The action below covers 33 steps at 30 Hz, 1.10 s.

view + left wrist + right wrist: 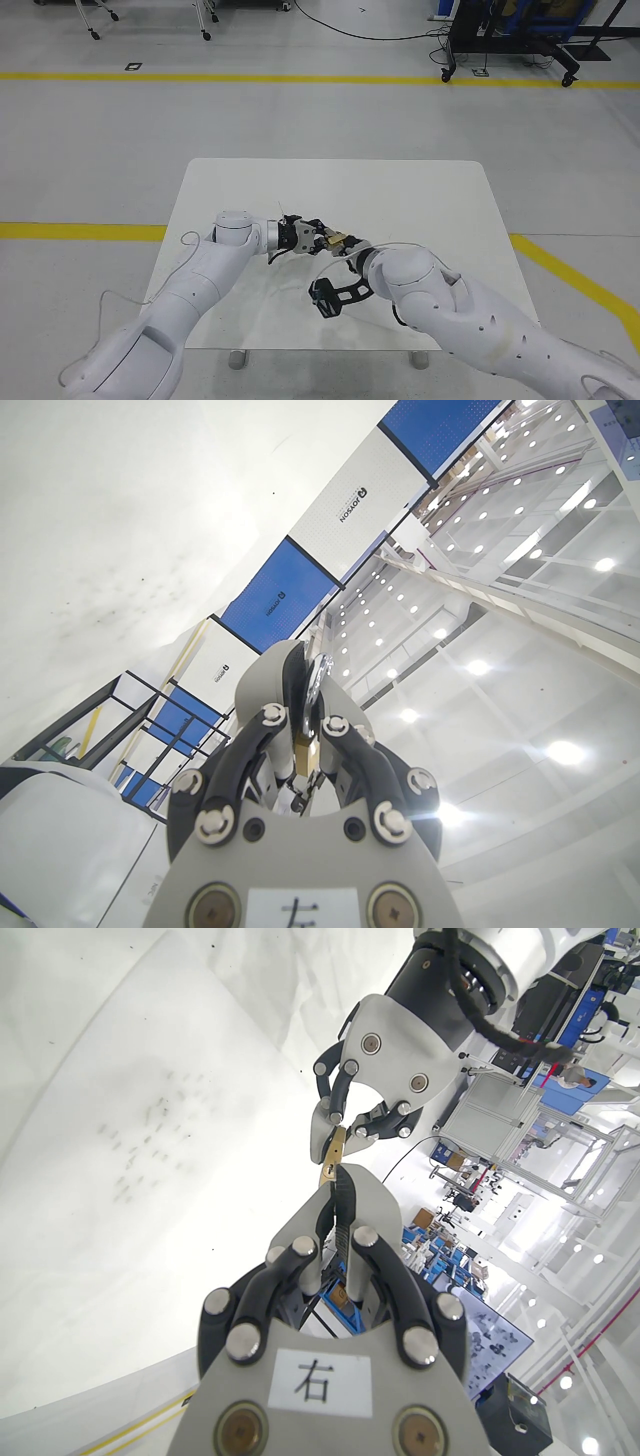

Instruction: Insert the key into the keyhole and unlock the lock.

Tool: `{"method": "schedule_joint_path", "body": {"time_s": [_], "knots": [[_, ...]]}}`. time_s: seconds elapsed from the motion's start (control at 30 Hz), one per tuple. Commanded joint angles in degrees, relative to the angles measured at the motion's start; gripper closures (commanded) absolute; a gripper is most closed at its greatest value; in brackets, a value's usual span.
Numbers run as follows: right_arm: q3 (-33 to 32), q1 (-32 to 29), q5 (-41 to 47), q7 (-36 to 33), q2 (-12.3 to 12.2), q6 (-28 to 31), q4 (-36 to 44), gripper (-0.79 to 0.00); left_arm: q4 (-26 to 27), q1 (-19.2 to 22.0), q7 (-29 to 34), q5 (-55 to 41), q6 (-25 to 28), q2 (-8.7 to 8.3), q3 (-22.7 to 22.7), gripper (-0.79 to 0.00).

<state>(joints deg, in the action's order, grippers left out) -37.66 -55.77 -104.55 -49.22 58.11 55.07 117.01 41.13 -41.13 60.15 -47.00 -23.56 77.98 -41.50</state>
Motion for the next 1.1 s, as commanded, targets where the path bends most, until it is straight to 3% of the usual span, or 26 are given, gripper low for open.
{"method": "schedule_joint_path", "body": {"time_s": [0.0, 1.07], "knots": [[0.10, 0.01, 0.06, -0.58, -0.09, -0.58, -0.55, 0.000, -0.01, -0.03, 0.04, 0.15, -0.04, 0.05, -0.14, 0.000], [9.76, 7.71, 9.61, -10.29, 0.03, -10.29, -3.90, 0.000, -0.47, -0.39, 1.46, 2.36, -0.82, 0.75, -1.73, 0.000]]}}
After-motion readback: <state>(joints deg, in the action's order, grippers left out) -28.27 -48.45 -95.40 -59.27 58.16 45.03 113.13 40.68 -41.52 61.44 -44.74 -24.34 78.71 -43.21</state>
